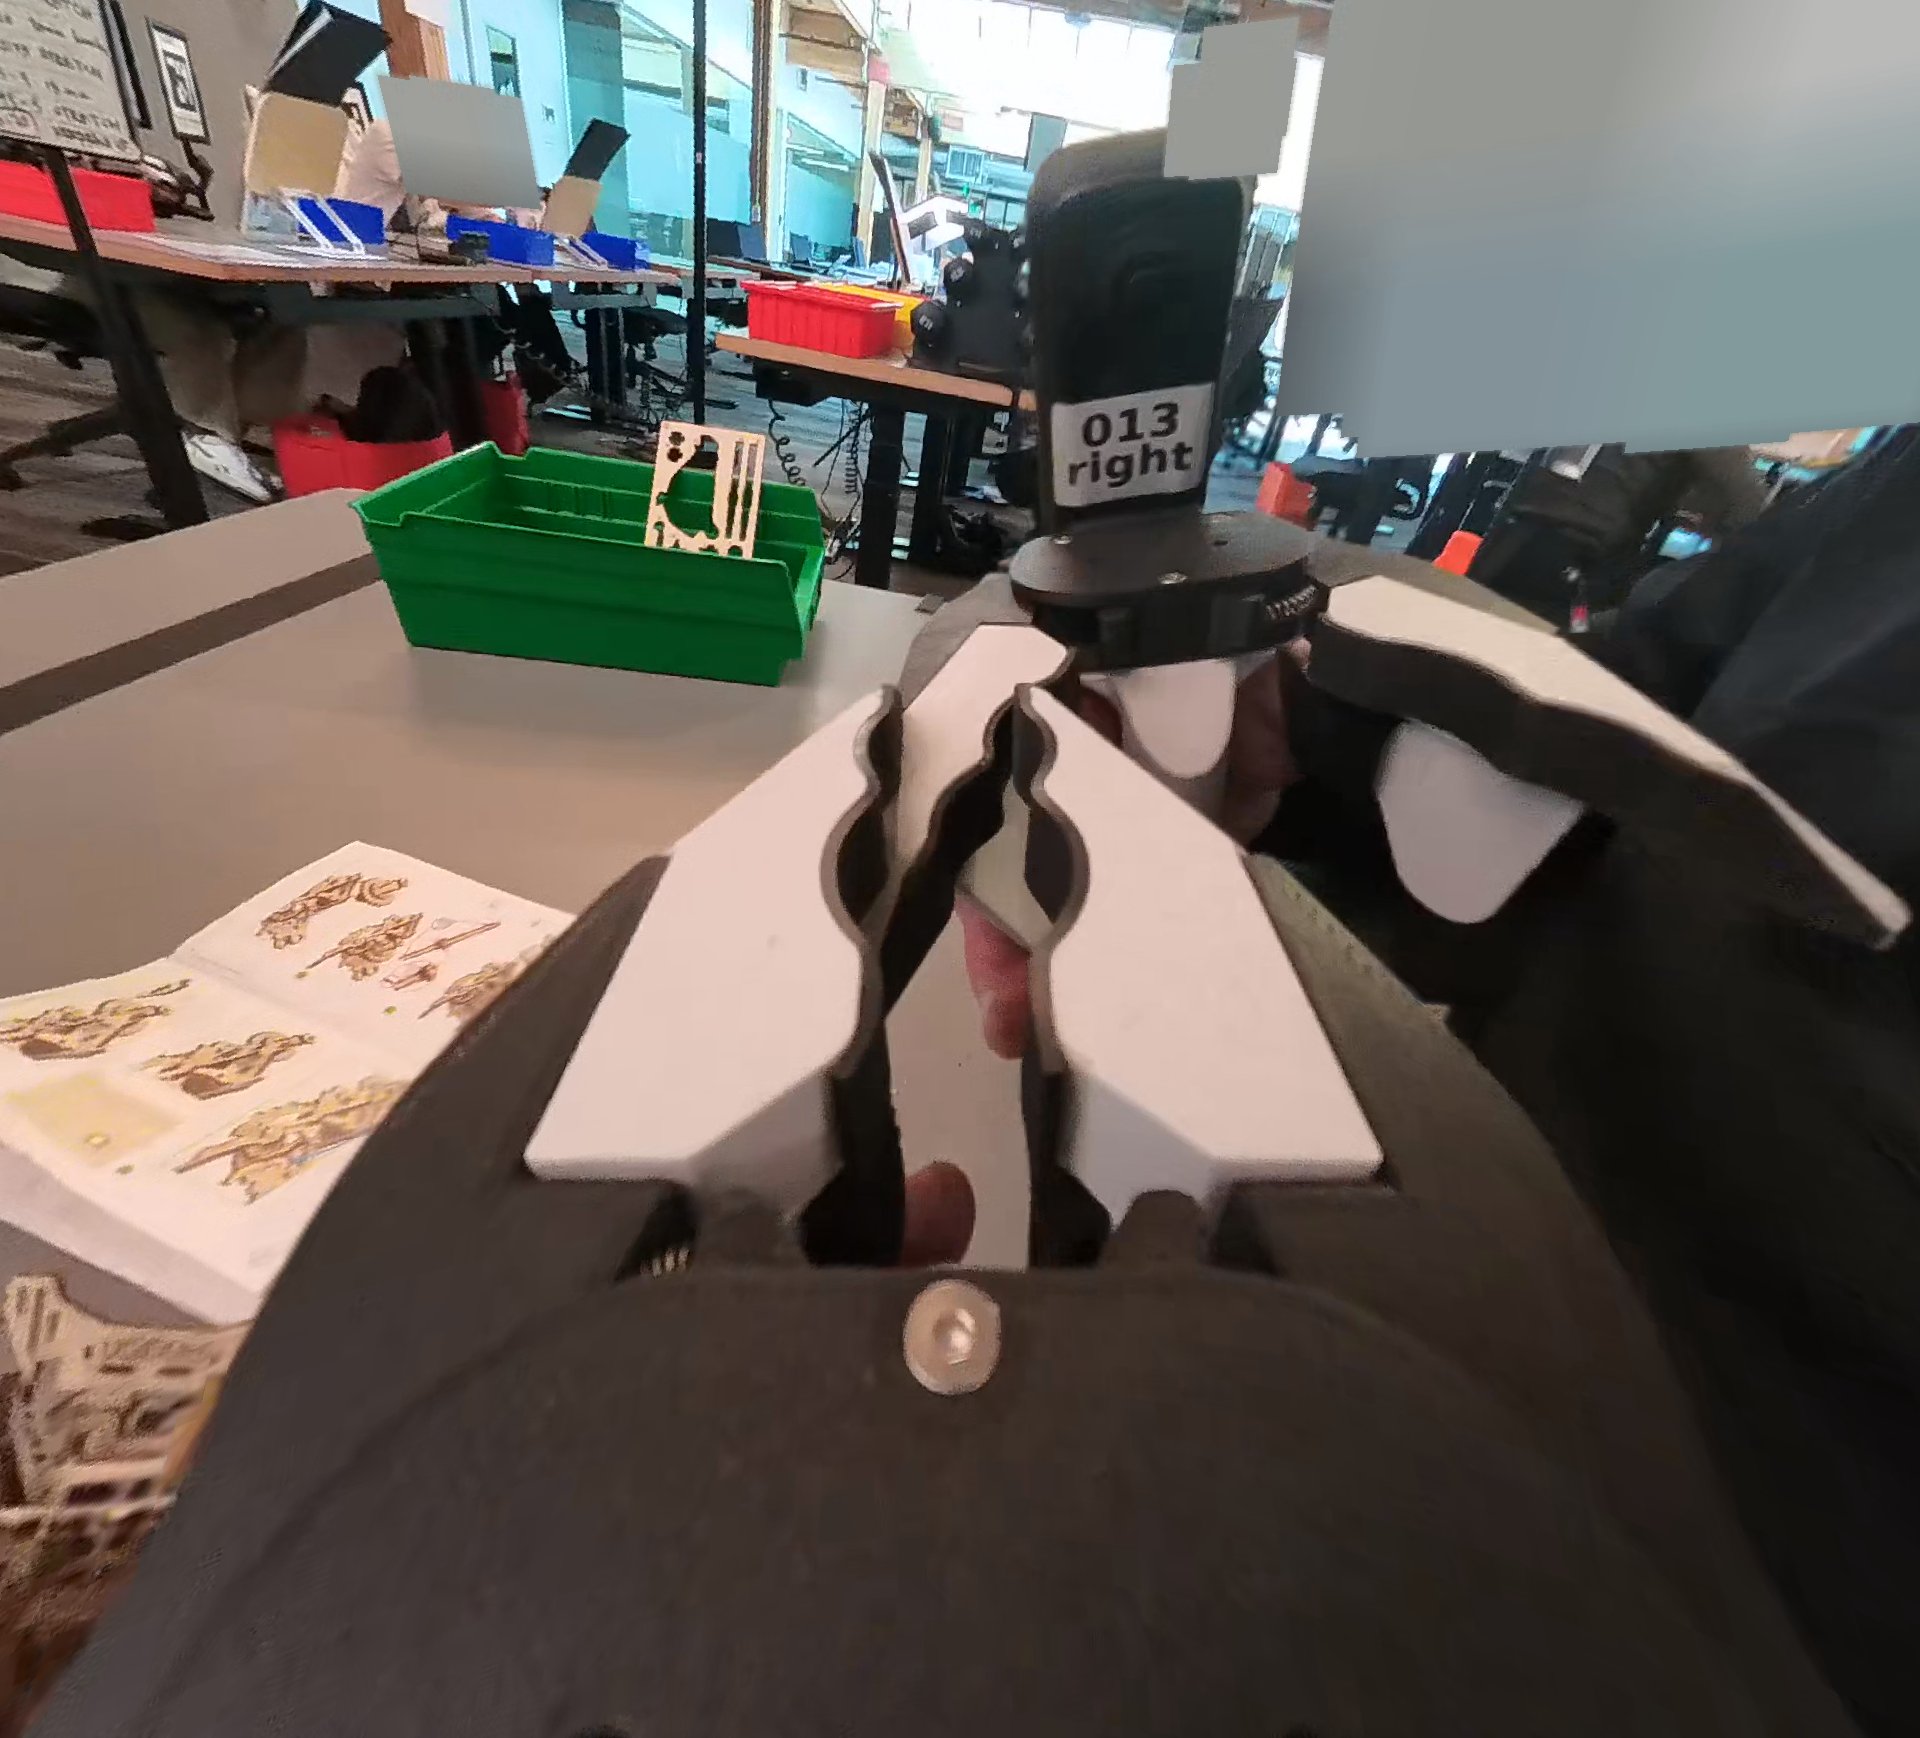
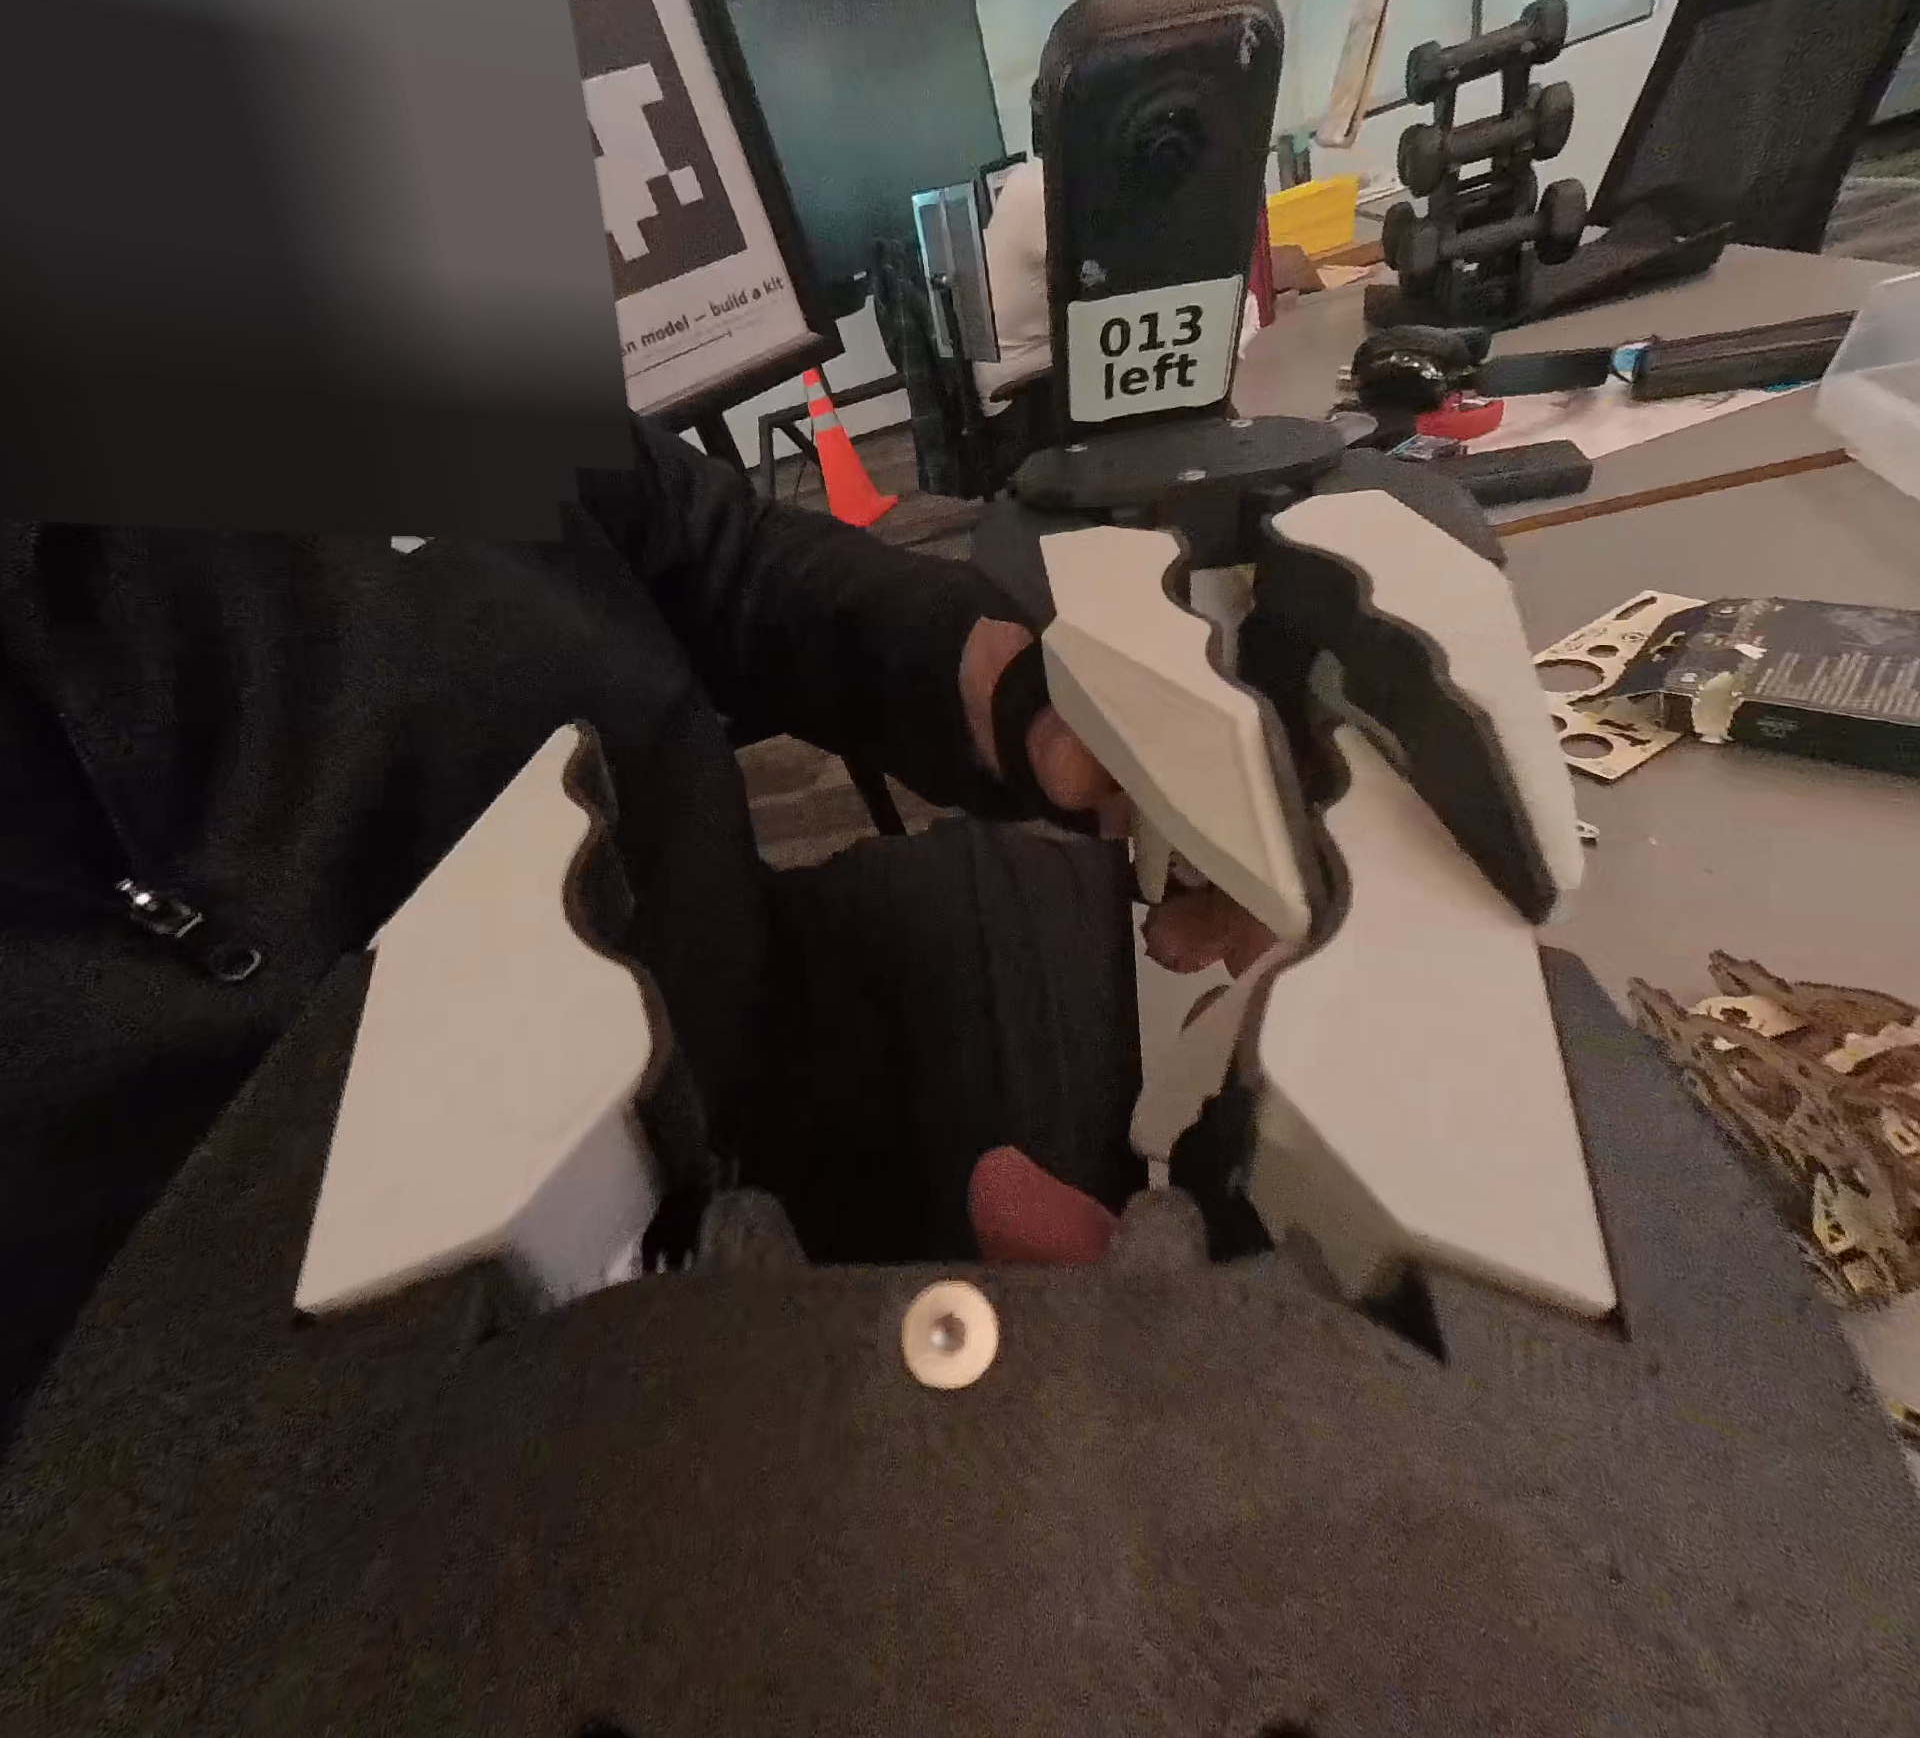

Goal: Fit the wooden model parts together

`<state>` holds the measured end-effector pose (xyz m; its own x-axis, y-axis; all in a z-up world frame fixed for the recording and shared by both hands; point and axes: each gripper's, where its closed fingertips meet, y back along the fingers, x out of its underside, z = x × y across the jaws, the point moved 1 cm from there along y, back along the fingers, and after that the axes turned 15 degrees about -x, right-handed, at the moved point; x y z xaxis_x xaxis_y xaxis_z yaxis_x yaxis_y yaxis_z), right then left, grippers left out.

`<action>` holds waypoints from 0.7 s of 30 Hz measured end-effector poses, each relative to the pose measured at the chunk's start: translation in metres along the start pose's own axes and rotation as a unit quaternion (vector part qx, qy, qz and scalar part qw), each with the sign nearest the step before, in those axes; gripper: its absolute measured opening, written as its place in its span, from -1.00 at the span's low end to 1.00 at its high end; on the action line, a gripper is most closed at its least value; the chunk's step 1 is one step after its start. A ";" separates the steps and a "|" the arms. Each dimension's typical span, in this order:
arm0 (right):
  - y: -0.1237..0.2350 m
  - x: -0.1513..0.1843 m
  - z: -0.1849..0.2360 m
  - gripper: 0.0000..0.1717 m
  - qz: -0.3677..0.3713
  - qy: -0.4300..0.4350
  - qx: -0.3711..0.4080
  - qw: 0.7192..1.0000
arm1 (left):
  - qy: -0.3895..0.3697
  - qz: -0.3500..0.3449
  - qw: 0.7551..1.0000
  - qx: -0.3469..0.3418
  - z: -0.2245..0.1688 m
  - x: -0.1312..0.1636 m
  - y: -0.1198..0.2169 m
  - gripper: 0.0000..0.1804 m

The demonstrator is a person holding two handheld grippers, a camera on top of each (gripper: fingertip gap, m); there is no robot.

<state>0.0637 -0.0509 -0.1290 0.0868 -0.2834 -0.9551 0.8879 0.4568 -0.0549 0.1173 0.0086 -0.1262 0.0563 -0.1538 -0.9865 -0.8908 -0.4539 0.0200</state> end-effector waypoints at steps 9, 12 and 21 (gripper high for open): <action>0.026 0.001 0.006 0.80 0.000 0.040 0.118 0.992 | 0.006 0.015 0.999 -0.051 0.023 0.001 0.025 -0.36; 0.048 0.001 0.006 0.35 0.000 0.059 0.178 0.982 | -0.036 0.066 0.987 -0.139 0.062 0.019 0.052 -0.29; 0.073 0.018 0.006 0.39 -0.023 0.037 0.219 0.975 | -0.014 0.301 0.892 -0.337 0.182 0.142 0.139 -0.18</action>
<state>0.1327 -0.0278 -0.1482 0.0237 -0.2271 -0.9736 0.9992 0.0358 0.0160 -0.0812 0.0835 -0.2935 -0.3599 -0.5300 -0.7679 -0.2823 -0.7226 0.6310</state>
